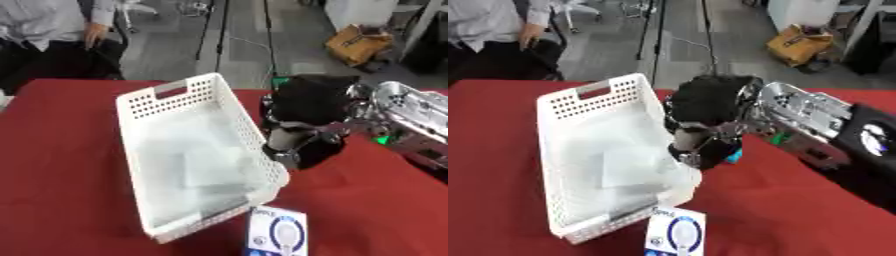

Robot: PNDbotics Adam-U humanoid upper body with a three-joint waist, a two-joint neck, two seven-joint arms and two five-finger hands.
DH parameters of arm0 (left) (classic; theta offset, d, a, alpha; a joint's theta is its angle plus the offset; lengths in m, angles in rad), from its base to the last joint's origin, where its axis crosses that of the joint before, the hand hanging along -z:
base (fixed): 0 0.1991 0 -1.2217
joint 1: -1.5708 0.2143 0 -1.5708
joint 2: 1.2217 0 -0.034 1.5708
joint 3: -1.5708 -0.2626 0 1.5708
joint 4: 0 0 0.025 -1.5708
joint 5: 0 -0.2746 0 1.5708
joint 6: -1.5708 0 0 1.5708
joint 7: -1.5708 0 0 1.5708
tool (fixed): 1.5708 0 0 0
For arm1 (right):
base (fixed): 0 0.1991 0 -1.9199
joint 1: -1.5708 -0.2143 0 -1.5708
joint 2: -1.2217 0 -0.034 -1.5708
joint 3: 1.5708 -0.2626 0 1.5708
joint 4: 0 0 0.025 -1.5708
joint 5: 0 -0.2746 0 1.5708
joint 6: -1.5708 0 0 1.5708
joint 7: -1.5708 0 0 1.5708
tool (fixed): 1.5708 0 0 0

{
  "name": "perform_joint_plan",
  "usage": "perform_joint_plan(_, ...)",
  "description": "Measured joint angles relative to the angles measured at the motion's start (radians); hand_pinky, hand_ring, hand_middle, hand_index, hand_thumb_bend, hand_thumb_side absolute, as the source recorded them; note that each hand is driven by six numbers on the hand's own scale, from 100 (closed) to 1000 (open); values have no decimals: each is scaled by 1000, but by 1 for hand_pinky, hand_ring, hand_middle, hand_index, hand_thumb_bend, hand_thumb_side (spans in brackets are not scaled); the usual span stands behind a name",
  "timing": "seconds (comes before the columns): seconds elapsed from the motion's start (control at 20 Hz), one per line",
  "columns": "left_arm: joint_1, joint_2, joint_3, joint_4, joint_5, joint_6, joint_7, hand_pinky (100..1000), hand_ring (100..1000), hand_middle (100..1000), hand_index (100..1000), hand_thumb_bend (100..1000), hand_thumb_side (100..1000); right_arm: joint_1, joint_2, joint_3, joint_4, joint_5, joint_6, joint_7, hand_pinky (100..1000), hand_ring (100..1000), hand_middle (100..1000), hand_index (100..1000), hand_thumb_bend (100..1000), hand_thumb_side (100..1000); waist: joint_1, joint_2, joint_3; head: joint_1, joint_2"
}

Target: Pick up objects on the table and place them in the box.

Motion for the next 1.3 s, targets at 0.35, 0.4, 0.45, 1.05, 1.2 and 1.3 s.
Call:
perform_joint_plan(0.35, -16, -1, 0, 0, 8, 0, 0, 675, 735, 718, 780, 100, 988, -42, 23, -19, 48, 15, 24, -19, 100, 266, 298, 418, 100, 489, 0, 36, 50, -58, -39)
perform_joint_plan(0.4, -19, -2, 0, 0, 8, 0, 0, 675, 735, 719, 780, 100, 989, -47, 26, -20, 59, 19, 26, -24, 100, 264, 298, 419, 100, 492, 0, 38, 54, -65, -44)
perform_joint_plan(0.45, -21, -5, 0, 0, 9, 0, 0, 674, 735, 719, 780, 100, 990, -51, 27, -23, 70, 23, 27, -29, 100, 262, 297, 419, 100, 493, 0, 42, 62, -74, -48)
perform_joint_plan(1.05, -21, -27, 0, 0, 25, 4, 2, 671, 735, 720, 780, 100, 990, -179, 114, -48, 289, 142, 24, -121, 100, 249, 288, 411, 100, 506, 0, 93, 116, -169, -125)
perform_joint_plan(1.2, -21, -34, 0, 0, 30, 4, 2, 671, 735, 720, 780, 100, 989, -234, 160, -51, 380, 231, 19, -160, 100, 260, 293, 407, 100, 489, 0, 94, 121, -205, -152)
perform_joint_plan(1.3, -21, -36, -1, 0, 31, 4, 1, 671, 735, 720, 780, 100, 989, -263, 189, -52, 443, 299, 15, -196, 100, 233, 295, 407, 100, 489, 1, 94, 126, -229, -168)
